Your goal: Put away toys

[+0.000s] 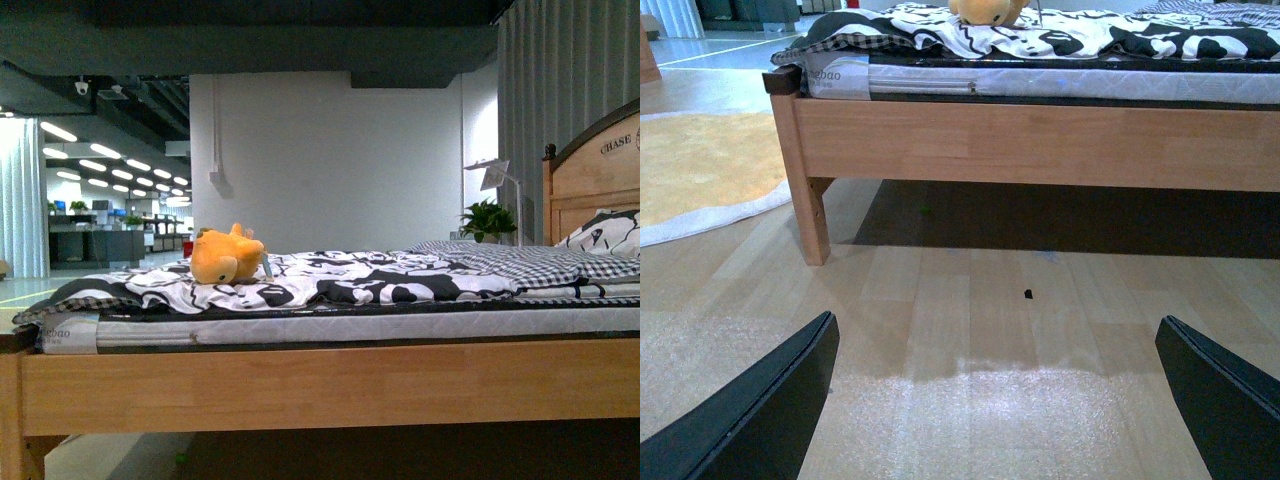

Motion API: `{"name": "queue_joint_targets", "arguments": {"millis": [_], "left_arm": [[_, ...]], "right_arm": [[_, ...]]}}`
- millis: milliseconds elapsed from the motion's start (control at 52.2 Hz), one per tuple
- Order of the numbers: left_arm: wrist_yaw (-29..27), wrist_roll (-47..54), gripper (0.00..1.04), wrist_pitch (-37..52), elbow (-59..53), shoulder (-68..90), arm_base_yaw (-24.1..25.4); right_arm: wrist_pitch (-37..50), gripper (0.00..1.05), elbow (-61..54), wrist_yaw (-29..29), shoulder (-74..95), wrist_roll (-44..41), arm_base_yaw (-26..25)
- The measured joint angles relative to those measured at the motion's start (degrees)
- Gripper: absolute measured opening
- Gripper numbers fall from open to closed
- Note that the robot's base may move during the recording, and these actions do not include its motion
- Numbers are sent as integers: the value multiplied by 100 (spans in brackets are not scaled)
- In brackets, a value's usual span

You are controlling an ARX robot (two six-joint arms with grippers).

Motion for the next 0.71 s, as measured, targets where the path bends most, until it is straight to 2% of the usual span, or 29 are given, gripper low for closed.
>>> {"name": "queue_joint_targets", "arguments": {"millis": [709], "left_arm": [[0, 0, 98, 0, 0, 0, 0]], "right_arm": [[0, 98, 0, 0, 0, 0, 0]]}}
